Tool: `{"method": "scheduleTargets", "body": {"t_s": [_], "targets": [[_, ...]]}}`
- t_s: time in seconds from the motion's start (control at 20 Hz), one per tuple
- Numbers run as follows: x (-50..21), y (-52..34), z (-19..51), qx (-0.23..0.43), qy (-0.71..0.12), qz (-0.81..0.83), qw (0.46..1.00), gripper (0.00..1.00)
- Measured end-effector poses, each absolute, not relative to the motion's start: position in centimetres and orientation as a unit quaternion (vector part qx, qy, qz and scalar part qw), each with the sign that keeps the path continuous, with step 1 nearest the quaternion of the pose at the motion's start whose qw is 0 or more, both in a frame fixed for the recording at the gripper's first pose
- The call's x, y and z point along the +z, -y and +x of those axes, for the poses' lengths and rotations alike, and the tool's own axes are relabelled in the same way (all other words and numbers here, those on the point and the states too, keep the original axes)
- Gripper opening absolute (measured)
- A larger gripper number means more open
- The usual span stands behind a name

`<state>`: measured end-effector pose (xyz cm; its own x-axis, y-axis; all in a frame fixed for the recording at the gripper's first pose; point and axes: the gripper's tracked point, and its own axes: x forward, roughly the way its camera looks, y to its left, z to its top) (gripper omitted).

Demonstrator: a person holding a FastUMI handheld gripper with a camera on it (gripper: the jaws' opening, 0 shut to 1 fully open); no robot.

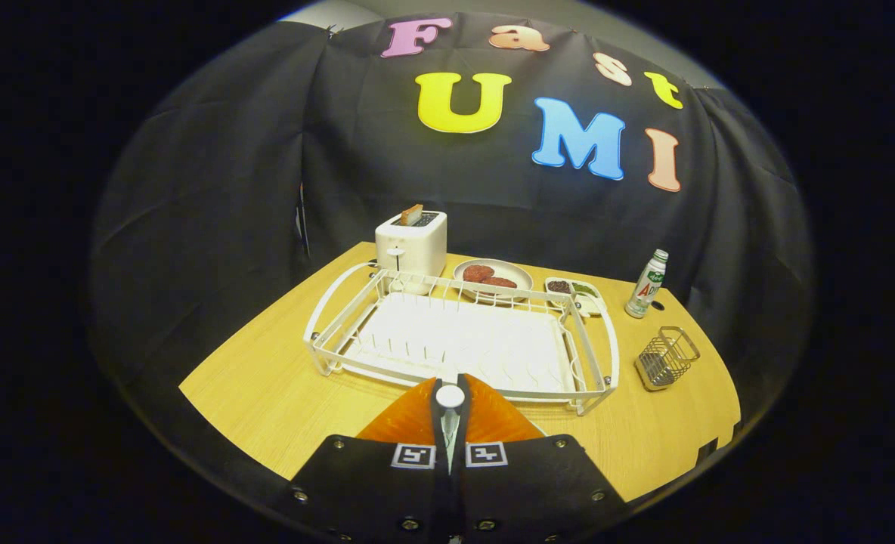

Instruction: Take the plate from the dish rack, then take the spoon from the basket and place it into the plate.

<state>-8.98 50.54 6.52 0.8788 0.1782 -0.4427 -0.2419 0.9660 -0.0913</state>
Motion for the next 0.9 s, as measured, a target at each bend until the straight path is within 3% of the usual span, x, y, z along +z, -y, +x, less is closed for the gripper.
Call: {"method": "scheduleTargets", "body": {"t_s": [0.45, 0.65, 0.75, 0.85, 0.9], "targets": [[5.4, -50.9, -8.2, 0.133, -0.226, -0.027, 0.965, 0.01], [5.2, -49.0, -7.9, 0.118, -0.229, -0.037, 0.966, 0.16], [5.4, -48.4, -7.6, 0.114, -0.227, -0.043, 0.966, 0.27], [5.3, -47.4, -7.4, 0.106, -0.228, -0.046, 0.967, 0.47], [5.3, -47.2, -7.3, 0.105, -0.228, -0.043, 0.967, 0.48]]}}
